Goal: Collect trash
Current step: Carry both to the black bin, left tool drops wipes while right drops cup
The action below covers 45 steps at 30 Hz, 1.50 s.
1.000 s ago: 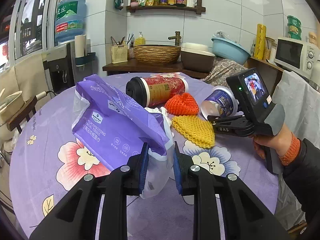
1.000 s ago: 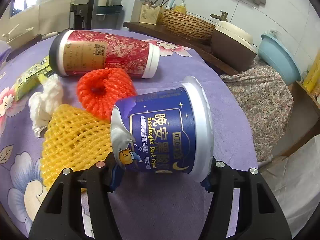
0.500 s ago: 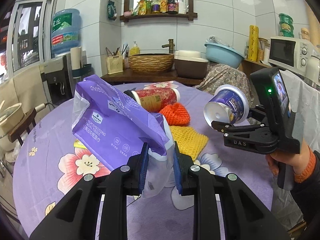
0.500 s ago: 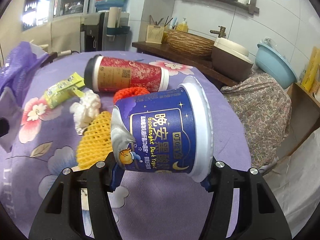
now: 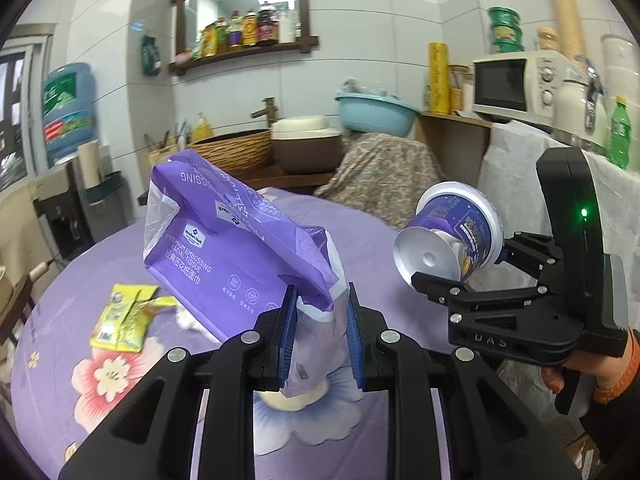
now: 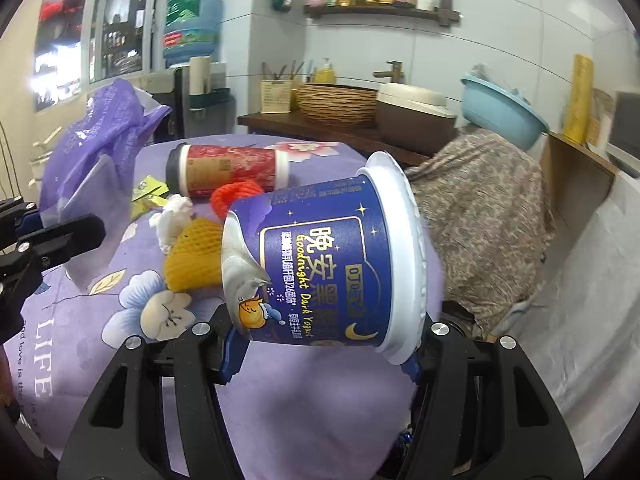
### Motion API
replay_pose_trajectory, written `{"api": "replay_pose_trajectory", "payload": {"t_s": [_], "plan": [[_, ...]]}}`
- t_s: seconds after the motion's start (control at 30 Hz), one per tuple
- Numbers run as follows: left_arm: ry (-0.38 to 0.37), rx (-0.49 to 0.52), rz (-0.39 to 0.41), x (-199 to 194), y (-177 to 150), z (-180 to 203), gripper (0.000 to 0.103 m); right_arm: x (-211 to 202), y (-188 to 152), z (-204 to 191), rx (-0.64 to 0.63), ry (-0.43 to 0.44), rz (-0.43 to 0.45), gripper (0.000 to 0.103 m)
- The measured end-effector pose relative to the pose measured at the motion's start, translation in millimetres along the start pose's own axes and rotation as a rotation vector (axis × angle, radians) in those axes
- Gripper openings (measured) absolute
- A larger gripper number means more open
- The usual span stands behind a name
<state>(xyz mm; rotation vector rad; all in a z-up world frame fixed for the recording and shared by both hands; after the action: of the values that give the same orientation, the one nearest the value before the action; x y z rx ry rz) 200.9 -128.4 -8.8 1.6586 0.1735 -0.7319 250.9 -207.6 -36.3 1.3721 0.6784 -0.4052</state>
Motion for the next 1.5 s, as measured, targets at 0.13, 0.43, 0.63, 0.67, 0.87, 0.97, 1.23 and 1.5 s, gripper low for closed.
{"api": "replay_pose_trajectory", "payload": {"t_s": [0.13,0.43,0.63,0.67,0.87,0.97,1.23,1.5], "plan": [[-0.07,0.06,0.006,10.1,10.4,40.6,0.023,-15.6,-18.5,29.0,0.066,-0.027,0.001,0.06],[-0.239,0.174,-0.038,45.5,17.2,133.0,0.023,-52.0,-72.3,108.4,0.237,-0.153,-0.001,0.06],[-0.361,0.282,-0.096,72.4,21.9,206.0,0.023,-67.1,-119.7,165.7,0.367,-0.263,-0.045,0.06],[-0.377,0.29,-0.117,79.7,21.4,214.5,0.023,-69.1,-126.3,172.3,0.381,-0.279,-0.052,0.06],[-0.435,0.307,-0.311,131.9,-8.1,257.2,0.023,-74.0,-162.9,204.6,0.452,-0.348,-0.101,0.06],[-0.43,0.323,-0.364,148.9,-22.2,268.4,0.023,-70.9,-179.5,212.3,0.479,-0.355,-0.126,0.06],[-0.423,0.404,-0.427,169.9,-48.2,277.1,0.034,-56.8,-197.1,219.2,0.502,-0.365,-0.165,0.06],[-0.382,0.362,-0.386,168.8,-31.3,263.0,0.077,-48.4,-201.6,225.5,0.523,-0.366,-0.197,0.06]]}}
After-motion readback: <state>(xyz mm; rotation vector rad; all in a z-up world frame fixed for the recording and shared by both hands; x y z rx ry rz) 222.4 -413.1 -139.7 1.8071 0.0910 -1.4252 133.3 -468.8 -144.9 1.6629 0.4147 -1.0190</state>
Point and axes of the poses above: each gripper's, at about its wrist camera, not at the fingertips, and x roughly the way its jaws point, z to its right, y to its top, the point moved 6 cm from there along x, roughly the way its jaws point, and after that the axes turned 6 degrees about -z, right-handed, at the moved point
